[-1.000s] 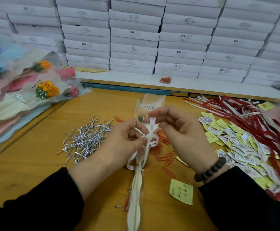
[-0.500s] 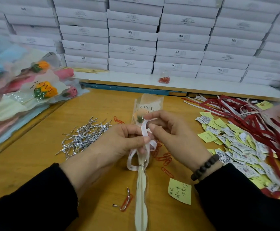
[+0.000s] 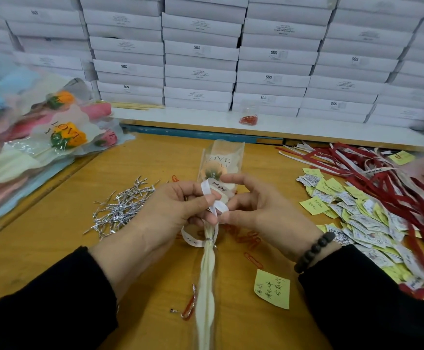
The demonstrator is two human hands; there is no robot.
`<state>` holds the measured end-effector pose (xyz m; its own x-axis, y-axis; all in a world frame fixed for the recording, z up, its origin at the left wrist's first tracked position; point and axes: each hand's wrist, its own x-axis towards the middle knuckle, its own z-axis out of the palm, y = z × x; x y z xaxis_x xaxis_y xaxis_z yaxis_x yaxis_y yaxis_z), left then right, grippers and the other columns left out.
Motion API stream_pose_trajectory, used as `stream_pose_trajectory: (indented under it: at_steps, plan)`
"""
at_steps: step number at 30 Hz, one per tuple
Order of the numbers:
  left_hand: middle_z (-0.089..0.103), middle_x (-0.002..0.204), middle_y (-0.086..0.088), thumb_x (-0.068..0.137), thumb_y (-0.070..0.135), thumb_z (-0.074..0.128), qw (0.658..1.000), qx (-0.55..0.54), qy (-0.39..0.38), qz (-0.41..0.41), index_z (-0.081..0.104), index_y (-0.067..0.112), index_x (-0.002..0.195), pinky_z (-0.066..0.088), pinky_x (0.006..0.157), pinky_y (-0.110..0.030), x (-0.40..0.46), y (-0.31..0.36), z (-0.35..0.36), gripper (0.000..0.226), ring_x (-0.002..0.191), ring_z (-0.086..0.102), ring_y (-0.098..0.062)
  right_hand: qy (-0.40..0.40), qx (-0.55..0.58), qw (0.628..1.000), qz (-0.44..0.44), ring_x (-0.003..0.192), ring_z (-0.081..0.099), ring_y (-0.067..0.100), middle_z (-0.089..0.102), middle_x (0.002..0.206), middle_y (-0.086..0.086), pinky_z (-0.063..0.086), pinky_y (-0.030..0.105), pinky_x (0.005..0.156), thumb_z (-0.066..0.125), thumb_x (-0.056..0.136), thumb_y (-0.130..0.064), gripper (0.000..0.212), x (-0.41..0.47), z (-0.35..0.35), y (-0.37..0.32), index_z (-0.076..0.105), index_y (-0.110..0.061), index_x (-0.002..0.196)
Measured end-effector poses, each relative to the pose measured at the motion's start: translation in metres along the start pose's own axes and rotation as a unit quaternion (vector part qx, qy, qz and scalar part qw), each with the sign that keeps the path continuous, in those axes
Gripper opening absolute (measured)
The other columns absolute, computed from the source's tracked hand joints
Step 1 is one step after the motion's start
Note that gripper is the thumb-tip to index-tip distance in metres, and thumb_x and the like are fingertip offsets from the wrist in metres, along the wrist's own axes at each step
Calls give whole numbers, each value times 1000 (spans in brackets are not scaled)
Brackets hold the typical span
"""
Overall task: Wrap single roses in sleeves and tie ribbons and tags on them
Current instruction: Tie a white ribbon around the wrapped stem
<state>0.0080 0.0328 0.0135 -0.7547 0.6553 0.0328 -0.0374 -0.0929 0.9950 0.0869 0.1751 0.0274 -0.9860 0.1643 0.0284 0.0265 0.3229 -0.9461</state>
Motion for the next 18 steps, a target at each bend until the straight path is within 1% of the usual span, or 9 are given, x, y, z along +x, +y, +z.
stream_pose_trajectory:
  at_steps: [3,5,8,10,12,14,15,16,18]
  plan:
    - [65,53,-9,74,13,64,1000,8,14,1,67,5,82,48,47,-16,1,-1,0,11,44,59,-11,6,4,1000,-1,77,60,20,64,76,5,50,40,86,66,79,3,48,0,0,0,51,-21,117]
    - [64,52,-9,81,6,61,999,17,28,7,66,5,82,47,46,-14,2,-2,-1,5,44,58,-10,20,7,1000,-10,73,59,21,62,69,1,50,41,78,60,81,5,39,0,-1,0,54,-18,112]
    - [65,53,-7,84,3,59,999,34,39,13,66,5,82,45,46,-13,3,-3,-2,7,44,58,-8,33,53,998,-28,61,56,21,58,59,-3,47,38,68,56,83,7,28,1,-4,0,59,-13,104]
    - [67,56,-6,85,2,60,998,39,37,15,66,5,83,46,47,-13,3,-3,-1,7,47,60,-8,25,90,995,-43,61,55,20,57,61,1,44,33,68,56,83,6,25,0,-6,-2,62,-12,99]
    - [68,60,-6,85,2,60,998,37,39,16,66,4,83,45,47,-12,3,-4,0,7,48,61,-8,5,133,990,-47,59,57,16,59,65,8,44,29,66,54,84,6,23,0,-6,-3,63,-12,95]
    - [69,63,-7,85,2,59,999,27,43,18,67,4,83,45,47,-13,3,-4,0,7,49,62,-8,-20,193,981,-19,55,60,13,59,72,18,51,24,60,52,87,4,18,0,-5,-4,63,-9,93]
    - [69,65,-8,84,2,59,999,20,44,19,67,3,84,46,48,-14,3,-3,0,7,50,62,-9,-41,221,974,-1,53,61,14,59,72,19,53,23,57,52,87,2,14,-1,-3,-4,62,-7,93]
    - [69,66,-11,84,3,60,999,14,47,17,67,3,85,46,50,-17,2,-3,0,8,52,63,-11,-69,245,967,13,51,61,15,59,68,17,54,24,55,54,85,-2,12,-1,-2,-4,60,-6,95]
    - [68,67,-14,85,3,60,999,8,50,13,67,3,87,47,53,-22,2,-2,0,8,54,63,-13,-135,277,951,35,51,62,18,59,60,10,55,29,55,55,79,-9,19,-4,-1,-5,57,-5,97]
